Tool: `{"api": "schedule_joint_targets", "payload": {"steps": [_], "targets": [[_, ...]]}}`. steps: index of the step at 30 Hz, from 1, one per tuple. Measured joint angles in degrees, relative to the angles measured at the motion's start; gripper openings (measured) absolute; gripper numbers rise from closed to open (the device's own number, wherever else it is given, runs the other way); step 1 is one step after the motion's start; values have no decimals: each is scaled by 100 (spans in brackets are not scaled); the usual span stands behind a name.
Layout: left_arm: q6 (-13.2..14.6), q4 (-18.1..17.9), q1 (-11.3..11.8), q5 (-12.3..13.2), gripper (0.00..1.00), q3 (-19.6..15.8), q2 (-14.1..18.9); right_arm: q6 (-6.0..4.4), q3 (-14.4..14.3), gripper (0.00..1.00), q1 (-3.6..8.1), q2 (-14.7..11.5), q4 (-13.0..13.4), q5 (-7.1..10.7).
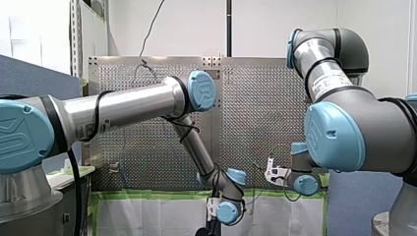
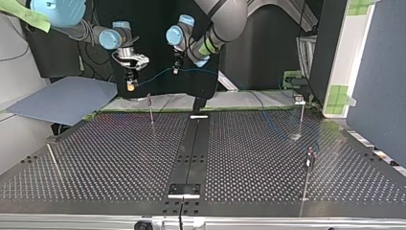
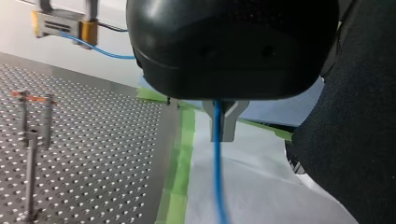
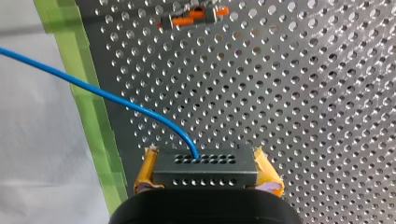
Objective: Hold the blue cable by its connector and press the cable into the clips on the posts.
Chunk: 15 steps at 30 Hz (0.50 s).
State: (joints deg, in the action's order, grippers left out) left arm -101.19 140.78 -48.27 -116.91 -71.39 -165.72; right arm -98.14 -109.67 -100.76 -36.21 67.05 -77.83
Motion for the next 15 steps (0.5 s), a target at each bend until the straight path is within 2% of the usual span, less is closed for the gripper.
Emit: {"api": "schedule_joint_targets", "payload": {"steps": [6,15], "targets": [[-39,209,-28,-17,0,300,-71,31,10,0,150,10,7,23],[-145,466,-34,-109,0,765,-55,36,25,0,324,31,11,227]]}}
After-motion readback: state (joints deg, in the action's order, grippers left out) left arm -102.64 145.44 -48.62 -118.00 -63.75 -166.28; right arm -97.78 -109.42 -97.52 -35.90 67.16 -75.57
